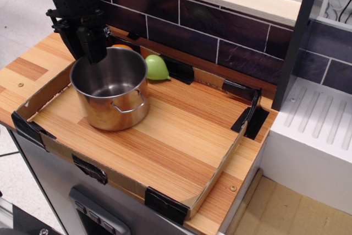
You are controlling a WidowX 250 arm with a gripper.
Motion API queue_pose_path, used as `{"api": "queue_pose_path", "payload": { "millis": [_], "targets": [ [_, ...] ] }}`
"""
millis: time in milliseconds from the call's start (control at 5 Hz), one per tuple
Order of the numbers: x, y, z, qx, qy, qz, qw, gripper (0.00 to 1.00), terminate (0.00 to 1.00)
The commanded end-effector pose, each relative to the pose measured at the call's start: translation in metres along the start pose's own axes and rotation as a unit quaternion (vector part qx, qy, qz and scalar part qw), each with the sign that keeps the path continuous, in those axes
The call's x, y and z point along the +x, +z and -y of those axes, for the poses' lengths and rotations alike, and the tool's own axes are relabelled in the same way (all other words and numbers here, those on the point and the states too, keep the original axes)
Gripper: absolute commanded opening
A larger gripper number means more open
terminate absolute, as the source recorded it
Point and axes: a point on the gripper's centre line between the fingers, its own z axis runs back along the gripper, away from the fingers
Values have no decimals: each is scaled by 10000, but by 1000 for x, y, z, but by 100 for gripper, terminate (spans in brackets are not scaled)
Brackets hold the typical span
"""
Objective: Topple metal pot
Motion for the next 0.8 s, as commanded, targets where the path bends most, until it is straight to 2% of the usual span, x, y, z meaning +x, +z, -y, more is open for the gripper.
{"api": "queue_pose_path", "payload": {
  "millis": [0, 200, 400, 600],
  "targets": [
    [4, 20, 1, 654, -189, 553, 9962, 0, 0],
    [1, 33, 11, 888, -264, 788, 9926, 0, 0],
    [-3, 48, 30, 1422, -236, 1184, 9825, 0, 0],
    [-6, 53, 48, 1761, -242, 1378, 9744, 0, 0]
  ]
}}
